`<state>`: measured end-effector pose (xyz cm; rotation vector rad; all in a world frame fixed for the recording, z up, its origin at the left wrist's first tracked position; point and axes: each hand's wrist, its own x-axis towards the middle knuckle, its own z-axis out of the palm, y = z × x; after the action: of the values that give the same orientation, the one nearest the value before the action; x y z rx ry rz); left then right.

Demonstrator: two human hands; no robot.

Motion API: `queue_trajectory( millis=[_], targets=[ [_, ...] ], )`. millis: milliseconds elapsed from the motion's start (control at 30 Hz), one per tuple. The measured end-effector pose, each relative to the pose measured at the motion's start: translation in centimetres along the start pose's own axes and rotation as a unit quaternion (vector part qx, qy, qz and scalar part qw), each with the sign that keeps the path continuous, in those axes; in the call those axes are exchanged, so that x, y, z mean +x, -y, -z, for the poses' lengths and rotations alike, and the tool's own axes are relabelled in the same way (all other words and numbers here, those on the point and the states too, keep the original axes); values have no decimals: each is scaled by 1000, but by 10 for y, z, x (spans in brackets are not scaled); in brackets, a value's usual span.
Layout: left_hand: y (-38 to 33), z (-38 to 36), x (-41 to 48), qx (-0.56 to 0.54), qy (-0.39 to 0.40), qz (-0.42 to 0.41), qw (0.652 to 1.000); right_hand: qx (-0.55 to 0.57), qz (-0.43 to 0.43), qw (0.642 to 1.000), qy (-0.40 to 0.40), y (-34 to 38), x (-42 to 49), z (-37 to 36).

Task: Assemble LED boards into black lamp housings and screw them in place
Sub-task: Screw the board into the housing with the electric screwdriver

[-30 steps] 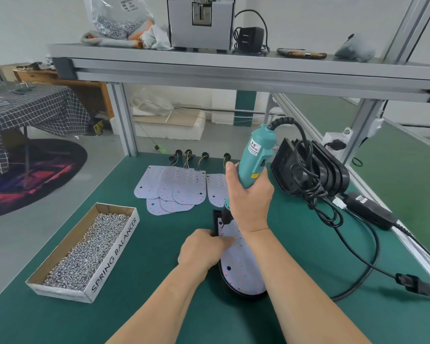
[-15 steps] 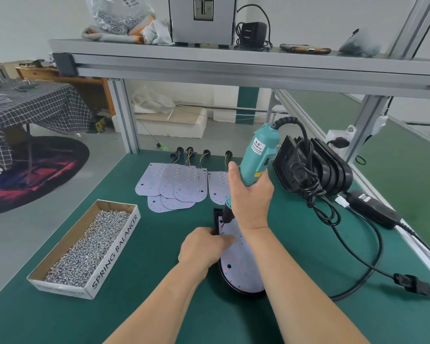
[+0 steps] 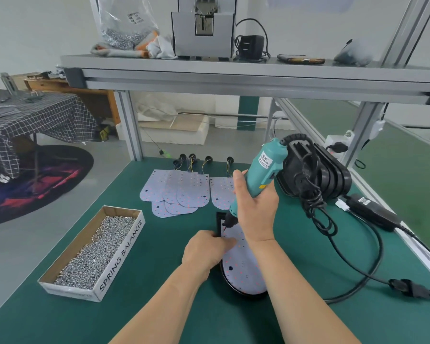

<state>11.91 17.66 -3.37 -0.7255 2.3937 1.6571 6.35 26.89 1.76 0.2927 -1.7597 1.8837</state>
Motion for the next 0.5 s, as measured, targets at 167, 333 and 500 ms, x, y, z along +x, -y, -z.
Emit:
queue_trajectory(
  millis=[167, 333, 500],
  targets=[
    [0, 0, 2, -9, 7, 6, 1000, 9, 1, 1000, 15, 6, -5, 7],
    [0, 0, 1, -21, 12, 3, 1000, 3, 23, 998, 51, 7, -8, 10],
    [0, 0, 2, -35, 11, 3, 999, 2, 20, 1000, 20, 6, -9, 9]
  ],
)
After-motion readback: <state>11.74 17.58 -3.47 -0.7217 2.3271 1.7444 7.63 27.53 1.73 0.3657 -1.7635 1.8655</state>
